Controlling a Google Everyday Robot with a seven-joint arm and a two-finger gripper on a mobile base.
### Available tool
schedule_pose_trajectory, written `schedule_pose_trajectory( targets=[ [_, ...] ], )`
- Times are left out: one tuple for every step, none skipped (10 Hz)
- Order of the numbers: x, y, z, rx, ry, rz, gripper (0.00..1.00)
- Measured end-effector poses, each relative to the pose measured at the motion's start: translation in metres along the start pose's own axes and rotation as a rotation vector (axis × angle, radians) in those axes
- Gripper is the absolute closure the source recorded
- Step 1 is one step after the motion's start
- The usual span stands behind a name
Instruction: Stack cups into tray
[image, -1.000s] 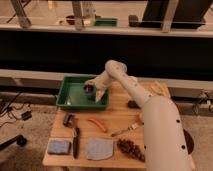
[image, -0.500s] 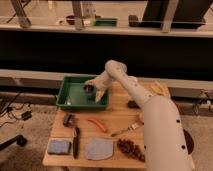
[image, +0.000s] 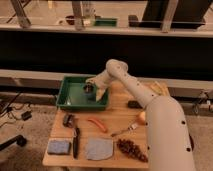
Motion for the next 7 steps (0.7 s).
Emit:
schedule_pose_trajectory(
  targets=[
    [-0.002, -0.004, -0.004, 0.009, 0.007, -0.003, 0.20],
    [-0.003, -0.007, -0.009, 0.021, 0.012, -0.004, 0.20],
    [-0.003, -0.008, -0.015, 0.031, 0.015, -0.004, 0.20],
    [-0.004, -0.011, -0.022, 0.051, 0.016, -0.003, 0.20],
    [-0.002, -0.011, -0.033, 0.074, 0.017, 0.003, 0.20],
    [0.000, -0.010, -0.035, 0.077, 0.019, 0.006, 0.20],
    [-0.001, -0.011, -0.034, 0.076, 0.017, 0.004, 0.20]
  ],
)
